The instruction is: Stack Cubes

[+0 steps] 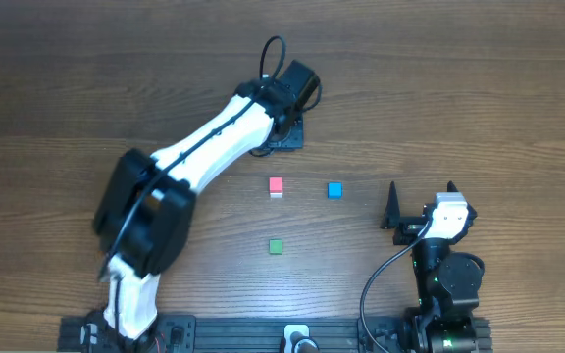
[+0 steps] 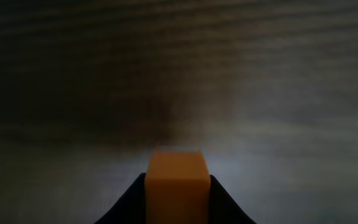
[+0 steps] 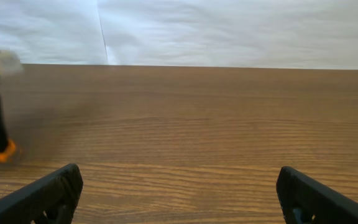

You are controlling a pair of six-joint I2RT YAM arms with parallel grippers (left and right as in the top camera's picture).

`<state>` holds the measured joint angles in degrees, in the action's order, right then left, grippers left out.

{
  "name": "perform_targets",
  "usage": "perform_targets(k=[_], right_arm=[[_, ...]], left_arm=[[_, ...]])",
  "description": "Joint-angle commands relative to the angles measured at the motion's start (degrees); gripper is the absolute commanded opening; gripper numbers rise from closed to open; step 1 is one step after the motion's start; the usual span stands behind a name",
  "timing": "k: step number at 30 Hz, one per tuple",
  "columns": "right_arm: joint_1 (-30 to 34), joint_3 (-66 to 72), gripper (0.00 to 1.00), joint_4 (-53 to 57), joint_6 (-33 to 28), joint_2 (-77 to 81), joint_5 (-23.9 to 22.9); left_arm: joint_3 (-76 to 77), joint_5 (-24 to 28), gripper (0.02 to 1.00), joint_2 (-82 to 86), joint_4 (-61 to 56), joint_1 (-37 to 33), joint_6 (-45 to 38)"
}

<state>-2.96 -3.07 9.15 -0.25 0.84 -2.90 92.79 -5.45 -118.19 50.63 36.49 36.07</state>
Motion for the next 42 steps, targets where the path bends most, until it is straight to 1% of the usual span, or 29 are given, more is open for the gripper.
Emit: perform_targets(k=[1, 7, 14, 17, 42], right_arm=[[0.39, 0.52, 0.993, -0.11, -0.24, -0.46, 0.26], [0.39, 0.52, 0.991, -0.11, -0.24, -0.46, 0.28], [0.39, 0.52, 0.993, -0.11, -0.24, -0.46, 0.28], [0.39, 0.52, 0.991, -0.11, -0.24, -0.46, 0.26], [0.39, 0.52, 0.993, -0.11, -0.24, -0.46, 0.26]], left_arm=[[-0.33, -1.51, 0.042, 8.15, 2.49, 2.27, 2.32], [-8.79, -1.95, 0.042, 14.03, 2.36, 5.09, 7.96], [-15.21, -1.9, 0.042, 15.67, 0.7, 7.1, 9.94], [-15.5, -1.9, 0.04, 15.65, 0.61, 7.56, 10.91], [-16.15, -0.39, 0.042, 13.16, 0.7, 7.67, 10.93]])
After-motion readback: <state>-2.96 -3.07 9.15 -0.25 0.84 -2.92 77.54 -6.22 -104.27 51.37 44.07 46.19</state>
